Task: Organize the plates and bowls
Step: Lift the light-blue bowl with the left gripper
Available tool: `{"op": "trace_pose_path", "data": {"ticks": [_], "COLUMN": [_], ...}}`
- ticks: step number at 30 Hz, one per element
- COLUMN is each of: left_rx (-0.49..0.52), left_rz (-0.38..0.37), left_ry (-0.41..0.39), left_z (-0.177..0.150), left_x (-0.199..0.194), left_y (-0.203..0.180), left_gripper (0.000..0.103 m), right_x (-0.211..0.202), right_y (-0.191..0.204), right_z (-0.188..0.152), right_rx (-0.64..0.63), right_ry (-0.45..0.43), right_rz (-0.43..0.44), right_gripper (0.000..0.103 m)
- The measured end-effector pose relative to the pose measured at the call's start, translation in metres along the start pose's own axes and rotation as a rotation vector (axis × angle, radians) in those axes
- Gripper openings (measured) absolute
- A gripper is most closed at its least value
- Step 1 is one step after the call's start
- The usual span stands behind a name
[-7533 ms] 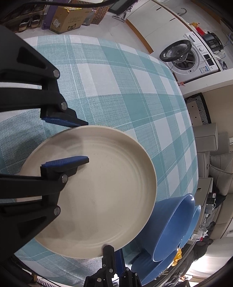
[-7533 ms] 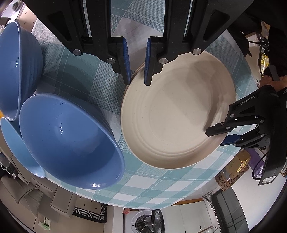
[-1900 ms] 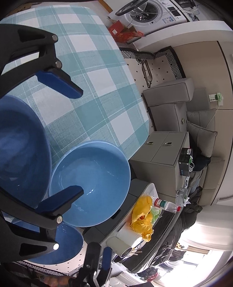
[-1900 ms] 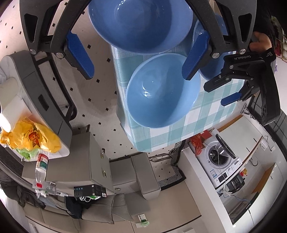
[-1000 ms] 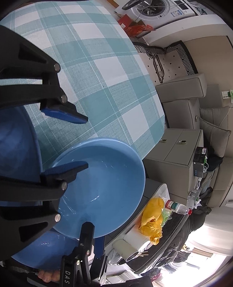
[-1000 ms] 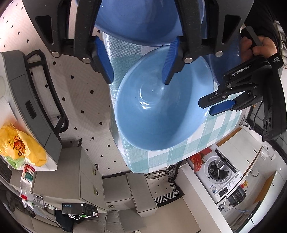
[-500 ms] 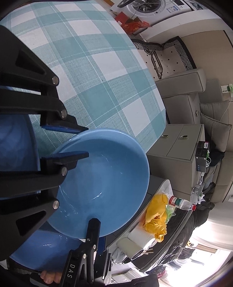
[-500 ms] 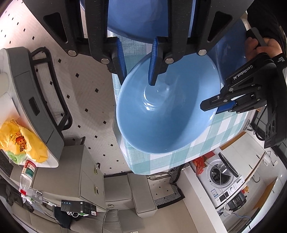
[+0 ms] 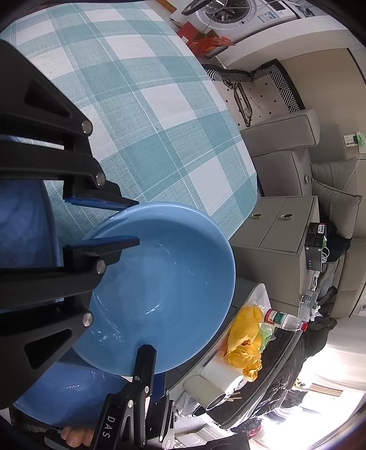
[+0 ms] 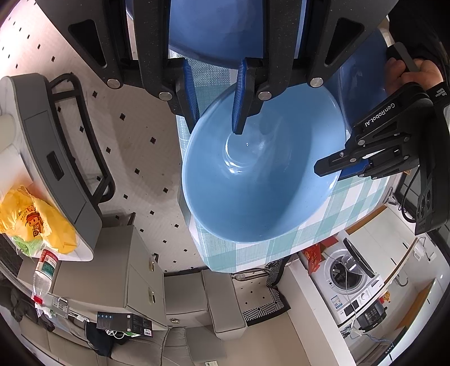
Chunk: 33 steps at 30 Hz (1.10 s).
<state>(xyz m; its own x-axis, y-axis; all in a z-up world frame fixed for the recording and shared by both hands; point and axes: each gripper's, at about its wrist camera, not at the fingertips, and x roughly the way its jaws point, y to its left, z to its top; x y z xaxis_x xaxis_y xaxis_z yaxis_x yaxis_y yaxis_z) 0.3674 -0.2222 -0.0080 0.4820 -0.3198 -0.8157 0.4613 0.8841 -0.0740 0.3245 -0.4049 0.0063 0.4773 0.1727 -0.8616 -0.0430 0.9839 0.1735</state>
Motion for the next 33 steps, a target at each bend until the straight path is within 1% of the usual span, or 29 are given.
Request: {"op": "trace_pose_path", "data": {"ticks": [10, 15, 23, 33], "left_rx": [0.007, 0.006, 0.014, 0.015], "left_rz": [0.012, 0.004, 0.011, 0.034], "left_ry": [-0.034, -0.05, -0.089, -0.137], "left_z": [0.004, 0.005, 0.006, -0.003], "left_x": [-0.011, -0.018, -0.043, -0.08], "left_y": [-0.004, -0.007, -0.014, -0.016], "left_gripper": [0.015, 0.015, 0.015, 0.015], "right_x": [-0.012, -0.02, -0.047, -0.087], "right_y": [0.0, -0.002, 0.005, 0.026], "right_z": [0.003, 0.003, 0.0, -0.01], "right_rx": [-0.006, -0.004, -0.014, -0.044], "right_ry": [-0.024, -0.042, -0.082, -0.133], "right_rz": [-0.008, -0.013, -0.019, -0.014], "right_gripper": [0.023, 0.023, 0.023, 0.023]}}
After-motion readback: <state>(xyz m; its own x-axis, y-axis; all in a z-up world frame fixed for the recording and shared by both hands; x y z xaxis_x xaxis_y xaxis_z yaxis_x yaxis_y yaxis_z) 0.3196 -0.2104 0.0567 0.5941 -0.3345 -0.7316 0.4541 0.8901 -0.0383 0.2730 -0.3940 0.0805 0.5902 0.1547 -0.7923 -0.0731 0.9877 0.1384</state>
